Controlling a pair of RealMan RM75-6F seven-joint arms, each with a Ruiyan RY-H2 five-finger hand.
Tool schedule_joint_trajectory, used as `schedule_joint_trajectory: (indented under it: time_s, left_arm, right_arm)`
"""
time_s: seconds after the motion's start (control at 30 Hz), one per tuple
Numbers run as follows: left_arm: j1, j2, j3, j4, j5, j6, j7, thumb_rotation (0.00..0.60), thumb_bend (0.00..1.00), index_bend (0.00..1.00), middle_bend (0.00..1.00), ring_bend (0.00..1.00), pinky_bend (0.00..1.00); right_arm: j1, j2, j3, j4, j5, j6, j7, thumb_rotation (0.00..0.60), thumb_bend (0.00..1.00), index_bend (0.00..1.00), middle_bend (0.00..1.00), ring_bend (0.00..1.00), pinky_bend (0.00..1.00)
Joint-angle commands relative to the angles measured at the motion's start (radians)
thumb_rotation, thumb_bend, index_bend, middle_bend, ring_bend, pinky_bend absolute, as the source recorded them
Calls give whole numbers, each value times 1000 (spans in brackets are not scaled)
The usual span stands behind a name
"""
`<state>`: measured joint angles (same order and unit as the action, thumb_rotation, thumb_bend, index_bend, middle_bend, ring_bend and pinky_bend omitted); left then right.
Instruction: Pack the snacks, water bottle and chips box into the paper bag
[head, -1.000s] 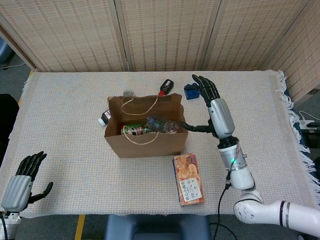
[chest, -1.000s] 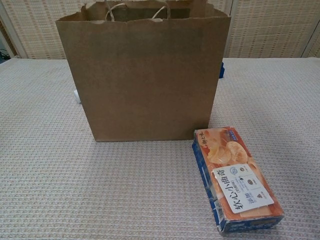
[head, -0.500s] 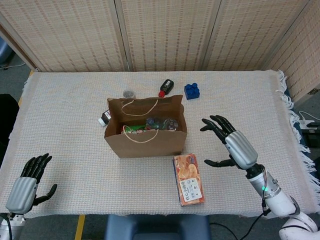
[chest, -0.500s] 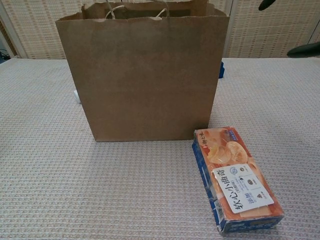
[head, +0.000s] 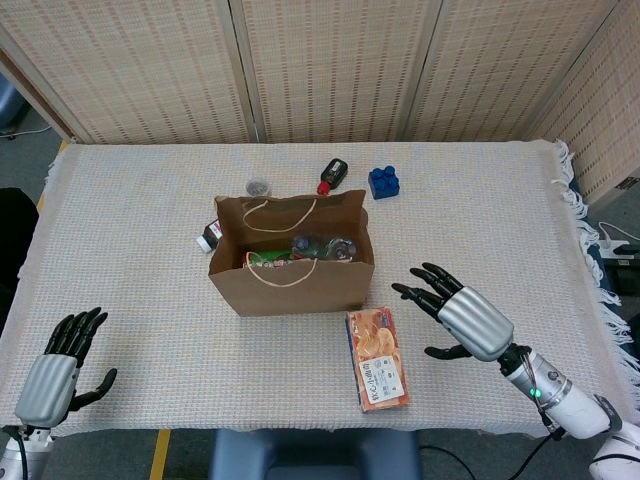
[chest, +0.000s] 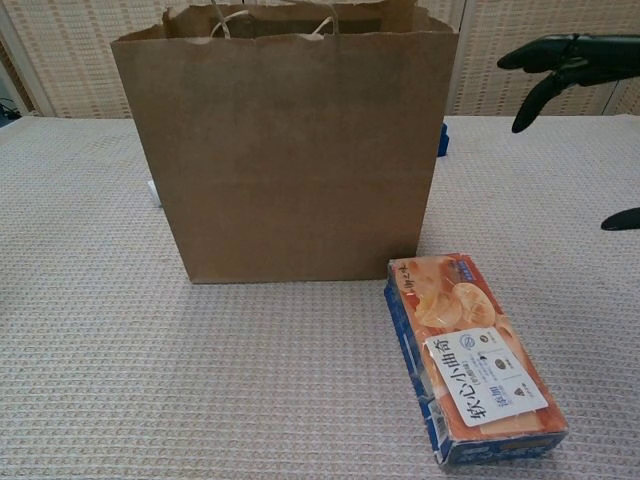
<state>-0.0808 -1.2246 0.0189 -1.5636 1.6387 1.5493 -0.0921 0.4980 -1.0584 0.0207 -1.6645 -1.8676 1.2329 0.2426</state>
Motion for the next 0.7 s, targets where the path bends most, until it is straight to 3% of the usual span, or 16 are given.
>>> schedule_joint_trajectory:
  time_s: [0.03,0.33,0.47,0.7]
  left_arm:
    - [0,3,-1,1,-2,1,-7,600,349,0,0,0,21]
    - [0,9,0,-1,2,5,-21,600,350,0,0,0,21]
    - [0,10,0,-2,1,4,-24,600,349,0,0,0,21]
    - [1,11,-2,0,-2,6,-26,600,349,0,0,0,22]
  right_arm:
    - [9,-36,-20,9,-31,8,4,600,0,0,247,13,0]
    - [39,-83,-78,-7,-77,-39,-16,600,5,0,247,17,0]
    - [84,-58,-94,-60,-60,-145,-49,600,4,0,246,12,0]
    - [145,20,-74,-176,19,-298,-183,600,0,0,174,0,0]
